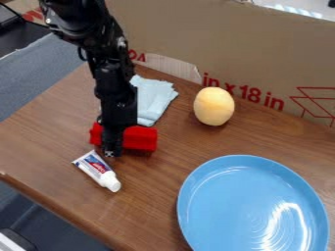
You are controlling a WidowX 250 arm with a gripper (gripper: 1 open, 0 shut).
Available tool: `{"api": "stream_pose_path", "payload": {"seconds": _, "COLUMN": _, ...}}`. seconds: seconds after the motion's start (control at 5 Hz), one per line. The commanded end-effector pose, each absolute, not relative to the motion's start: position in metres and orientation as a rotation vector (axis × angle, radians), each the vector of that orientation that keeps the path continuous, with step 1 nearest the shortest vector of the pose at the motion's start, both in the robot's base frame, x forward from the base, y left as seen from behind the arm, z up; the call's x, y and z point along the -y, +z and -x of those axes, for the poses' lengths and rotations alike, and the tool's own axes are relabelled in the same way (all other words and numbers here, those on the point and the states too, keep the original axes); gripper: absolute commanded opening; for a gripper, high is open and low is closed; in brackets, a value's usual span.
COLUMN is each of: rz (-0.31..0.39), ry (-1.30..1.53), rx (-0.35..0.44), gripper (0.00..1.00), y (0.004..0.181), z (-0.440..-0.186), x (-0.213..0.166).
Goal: Move the red object to the left side of the table
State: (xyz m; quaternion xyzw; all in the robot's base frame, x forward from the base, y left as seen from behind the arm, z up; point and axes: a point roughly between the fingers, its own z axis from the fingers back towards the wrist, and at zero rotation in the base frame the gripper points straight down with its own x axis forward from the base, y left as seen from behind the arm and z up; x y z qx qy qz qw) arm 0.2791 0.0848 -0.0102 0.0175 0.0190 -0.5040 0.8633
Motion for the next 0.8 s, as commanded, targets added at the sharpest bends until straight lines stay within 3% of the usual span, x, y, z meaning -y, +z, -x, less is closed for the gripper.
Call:
{"api": "stream_pose_path", "payload": {"seconds": 0.0, "rz": -0.05, "ry": -1.044, "rx": -0.002, "gripper": 0.0, "y": 0.0031, "z": -0.2854, "x": -0.0888}}
{"api": "stream_pose_path", "payload": {"seconds": 0.4, "rz": -0.016, "ry": -1.034, "rx": -0.004, "gripper": 0.0, "y": -0.0032, "z": -0.2865, "x": -0.0864}}
{"api": "stream_pose_path", "payload": {"seconds": 0.6, "rz": -0.004, "ry": -1.025, "rx": 0.008, "gripper": 0.0, "y": 0.004, "z": -0.2837, "x": -0.0823}}
